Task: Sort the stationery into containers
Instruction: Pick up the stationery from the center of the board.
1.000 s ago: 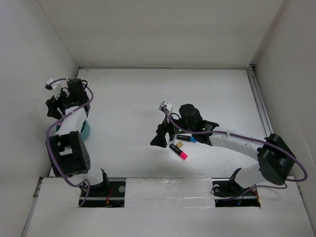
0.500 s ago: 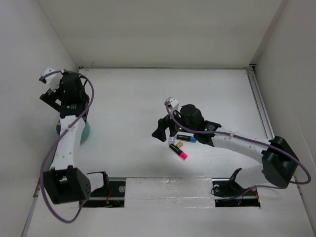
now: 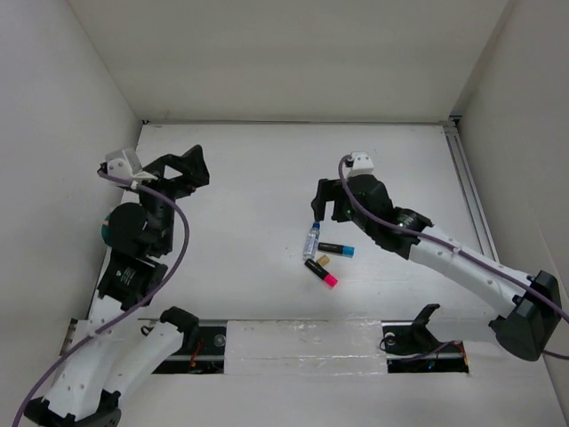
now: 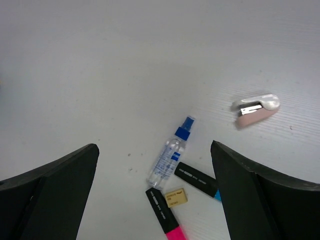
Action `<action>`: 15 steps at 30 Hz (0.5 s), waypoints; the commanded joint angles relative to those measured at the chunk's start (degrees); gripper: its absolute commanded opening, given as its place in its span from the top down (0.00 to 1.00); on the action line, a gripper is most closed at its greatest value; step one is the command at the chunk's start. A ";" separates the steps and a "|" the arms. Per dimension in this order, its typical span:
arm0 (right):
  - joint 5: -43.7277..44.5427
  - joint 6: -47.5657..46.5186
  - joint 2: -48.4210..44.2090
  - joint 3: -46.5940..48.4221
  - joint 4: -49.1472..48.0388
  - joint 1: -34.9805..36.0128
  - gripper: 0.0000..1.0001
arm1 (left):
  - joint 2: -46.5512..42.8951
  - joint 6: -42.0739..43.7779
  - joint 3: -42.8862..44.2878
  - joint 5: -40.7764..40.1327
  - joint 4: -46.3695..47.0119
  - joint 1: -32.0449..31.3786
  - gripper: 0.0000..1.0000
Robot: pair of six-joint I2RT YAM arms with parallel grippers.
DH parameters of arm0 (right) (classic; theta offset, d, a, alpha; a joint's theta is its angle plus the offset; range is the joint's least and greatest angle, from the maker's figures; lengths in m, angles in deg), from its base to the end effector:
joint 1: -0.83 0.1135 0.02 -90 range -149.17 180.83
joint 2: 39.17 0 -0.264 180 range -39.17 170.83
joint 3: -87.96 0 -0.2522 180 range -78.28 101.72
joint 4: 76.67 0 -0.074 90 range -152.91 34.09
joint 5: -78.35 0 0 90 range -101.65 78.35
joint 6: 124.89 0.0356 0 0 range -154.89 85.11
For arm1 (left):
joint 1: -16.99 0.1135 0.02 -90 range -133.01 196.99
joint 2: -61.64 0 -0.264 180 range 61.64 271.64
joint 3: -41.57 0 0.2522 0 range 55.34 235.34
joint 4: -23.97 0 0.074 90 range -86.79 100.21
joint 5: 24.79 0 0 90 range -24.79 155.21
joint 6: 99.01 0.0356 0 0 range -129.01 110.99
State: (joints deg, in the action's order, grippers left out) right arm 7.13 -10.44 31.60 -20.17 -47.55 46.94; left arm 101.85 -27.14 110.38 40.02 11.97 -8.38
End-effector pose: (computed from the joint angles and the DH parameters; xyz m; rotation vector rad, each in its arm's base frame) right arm 0.2026 0.1940 0.3170 -0.1851 2.0512 0.4343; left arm 0.1344 -0.0470 0.4350 -0.2980 1.2840 -0.3657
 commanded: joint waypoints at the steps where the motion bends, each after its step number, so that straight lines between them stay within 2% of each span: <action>1: 2.92 2.97 -2.21 -0.98 4.41 -3.29 0.00 | -0.65 1.26 -1.87 7.17 6.50 0.14 0.00; 3: 3.88 5.16 -2.21 -0.98 7.40 -3.92 0.00 | 1.88 0.55 -0.22 6.39 4.32 0.14 0.00; 6: 6.43 8.50 -1.68 -0.98 9.52 -5.33 0.00 | 4.79 2.13 2.16 12.85 1.32 0.14 0.00; 9: 8.19 12.36 -0.98 -2.38 11.27 -8.04 0.00 | 7.51 1.61 4.01 13.41 -1.14 0.14 0.00; 15: 8.20 17.04 1.22 -2.91 13.03 -11.74 0.01 | 9.19 0.82 5.16 8.50 -2.99 0.14 0.00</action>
State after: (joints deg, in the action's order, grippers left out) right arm 13.58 2.65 32.67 -22.97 -36.01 35.62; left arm 112.87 -26.22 112.24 49.94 7.92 -8.40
